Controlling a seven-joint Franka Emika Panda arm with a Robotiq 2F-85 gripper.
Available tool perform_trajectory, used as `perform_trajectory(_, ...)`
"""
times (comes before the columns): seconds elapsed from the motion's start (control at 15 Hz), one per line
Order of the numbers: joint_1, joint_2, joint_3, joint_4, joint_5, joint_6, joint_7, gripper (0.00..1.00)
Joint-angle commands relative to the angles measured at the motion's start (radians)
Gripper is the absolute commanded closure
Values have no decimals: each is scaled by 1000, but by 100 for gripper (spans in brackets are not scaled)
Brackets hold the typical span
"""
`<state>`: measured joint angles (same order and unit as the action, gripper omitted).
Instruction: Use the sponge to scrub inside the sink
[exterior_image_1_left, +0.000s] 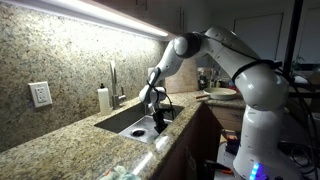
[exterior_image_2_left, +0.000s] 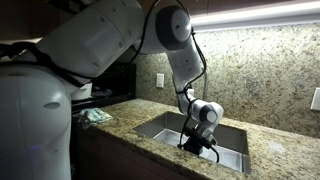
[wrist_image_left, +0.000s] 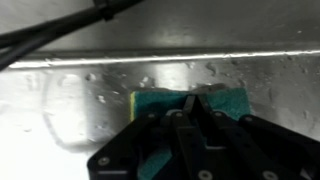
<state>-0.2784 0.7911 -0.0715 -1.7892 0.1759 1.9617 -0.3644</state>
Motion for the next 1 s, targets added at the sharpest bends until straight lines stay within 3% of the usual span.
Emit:
perform_trajectory(0.0,-9,65,-94,76,-117,-31,93,91)
perform_trajectory(0.4,-8,160,-176,241,-239,-113,235,91)
perform_trajectory(0.67,0,164,-119,280,-247,-79,204,91)
perform_trajectory(0.93,-20,113,-30,250,-155,33,178,91)
